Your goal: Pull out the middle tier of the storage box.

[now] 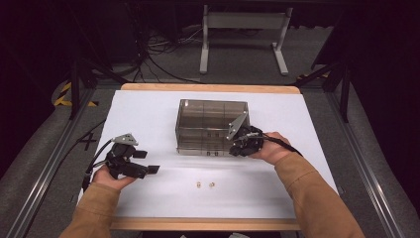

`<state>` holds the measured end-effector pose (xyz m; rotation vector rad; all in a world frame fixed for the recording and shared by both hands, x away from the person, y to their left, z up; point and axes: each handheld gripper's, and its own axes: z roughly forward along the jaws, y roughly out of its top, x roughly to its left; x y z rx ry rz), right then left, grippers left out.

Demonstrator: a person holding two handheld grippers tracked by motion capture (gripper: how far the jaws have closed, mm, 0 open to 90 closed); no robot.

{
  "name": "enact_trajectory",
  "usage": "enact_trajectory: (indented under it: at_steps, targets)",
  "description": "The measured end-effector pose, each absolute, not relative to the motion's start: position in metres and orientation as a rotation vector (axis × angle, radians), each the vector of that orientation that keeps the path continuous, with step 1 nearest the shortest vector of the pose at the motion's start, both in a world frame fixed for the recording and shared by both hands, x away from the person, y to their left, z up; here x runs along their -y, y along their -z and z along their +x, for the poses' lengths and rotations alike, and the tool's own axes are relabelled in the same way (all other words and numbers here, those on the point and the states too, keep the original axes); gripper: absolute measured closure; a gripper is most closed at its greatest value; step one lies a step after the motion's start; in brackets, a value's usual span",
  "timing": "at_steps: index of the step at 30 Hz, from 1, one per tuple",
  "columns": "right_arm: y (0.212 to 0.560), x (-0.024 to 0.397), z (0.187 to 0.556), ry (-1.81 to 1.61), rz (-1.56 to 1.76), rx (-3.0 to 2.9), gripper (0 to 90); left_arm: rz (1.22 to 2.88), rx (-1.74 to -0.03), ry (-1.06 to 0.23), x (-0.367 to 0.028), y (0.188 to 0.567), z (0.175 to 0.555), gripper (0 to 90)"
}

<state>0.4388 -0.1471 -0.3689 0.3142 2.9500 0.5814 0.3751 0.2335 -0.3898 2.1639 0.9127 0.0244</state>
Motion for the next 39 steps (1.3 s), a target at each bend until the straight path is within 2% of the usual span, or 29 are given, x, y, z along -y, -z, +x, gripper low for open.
enact_trajectory:
  at_steps: [31,39]
  targets:
    - [0.374,0.143,0.411,-0.533,0.191,-2.972,85.8,2.17,-0.909,-0.024,-0.232,0.39,0.376,18.8]
    - [0.375,0.144,0.411,-0.549,0.198,-2.965,83.6,2.171,-0.906,-0.019,-0.232,0.39,0.376,18.8]
